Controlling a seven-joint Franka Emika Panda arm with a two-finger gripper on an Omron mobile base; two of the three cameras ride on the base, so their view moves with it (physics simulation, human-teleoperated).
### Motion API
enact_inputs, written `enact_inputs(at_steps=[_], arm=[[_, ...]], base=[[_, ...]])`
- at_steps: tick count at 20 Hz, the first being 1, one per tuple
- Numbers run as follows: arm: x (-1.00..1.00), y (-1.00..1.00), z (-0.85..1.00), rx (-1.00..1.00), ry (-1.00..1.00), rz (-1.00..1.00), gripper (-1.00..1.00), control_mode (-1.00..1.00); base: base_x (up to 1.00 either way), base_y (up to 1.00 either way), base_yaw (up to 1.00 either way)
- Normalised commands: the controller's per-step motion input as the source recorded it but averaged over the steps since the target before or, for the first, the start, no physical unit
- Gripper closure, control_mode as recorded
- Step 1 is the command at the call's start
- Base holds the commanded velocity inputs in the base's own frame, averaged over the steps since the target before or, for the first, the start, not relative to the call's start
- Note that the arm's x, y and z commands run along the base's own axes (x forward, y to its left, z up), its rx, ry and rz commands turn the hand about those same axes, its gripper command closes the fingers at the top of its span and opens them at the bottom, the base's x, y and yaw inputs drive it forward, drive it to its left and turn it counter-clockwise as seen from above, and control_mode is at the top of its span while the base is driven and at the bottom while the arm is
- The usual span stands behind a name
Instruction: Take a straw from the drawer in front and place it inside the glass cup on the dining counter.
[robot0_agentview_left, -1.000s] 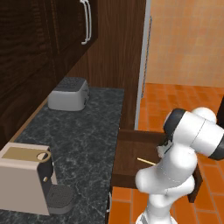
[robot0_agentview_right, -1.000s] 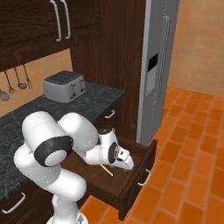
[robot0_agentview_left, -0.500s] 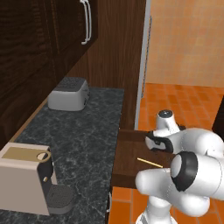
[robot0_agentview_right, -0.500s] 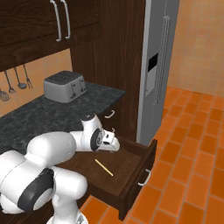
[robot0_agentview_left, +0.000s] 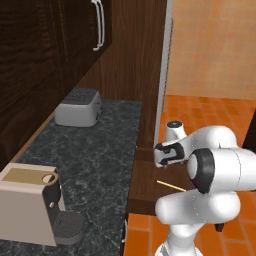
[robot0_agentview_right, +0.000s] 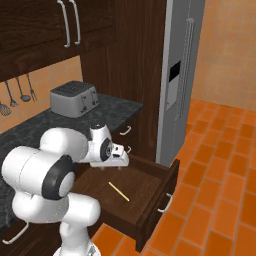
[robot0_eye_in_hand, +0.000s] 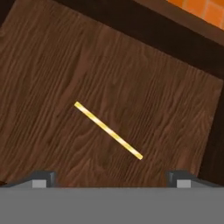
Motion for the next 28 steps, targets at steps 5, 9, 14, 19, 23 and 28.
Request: enact_inputs(at_steps=[5, 9, 14, 19, 23, 28], arm=[[0.0, 0.0, -0.55, 0.0, 0.06, 0.06, -1.0, -1.0], [0.09, 0.0, -0.43, 0.01, 0.0, 0.1, -1.0, -1.0], [0.18, 0.0, -0.36, 0.03, 0.0, 0.11, -1.0, -1.0], [0.09, 0.0, -0.39, 0.0, 0.0, 0.1, -1.0, -1.0], [0.1, 0.0, -0.4, 0.0, 0.0, 0.09, -1.0, -1.0], [0.1, 0.0, -0.39, 0.01, 0.0, 0.08, -1.0, -1.0]], base=[[0.0, 0.0, 0.0], [0.0, 0.0, 0.0], [0.0, 0.0, 0.0], [0.0, 0.0, 0.0], [0.0, 0.0, 0.0], [0.0, 0.0, 0.0]])
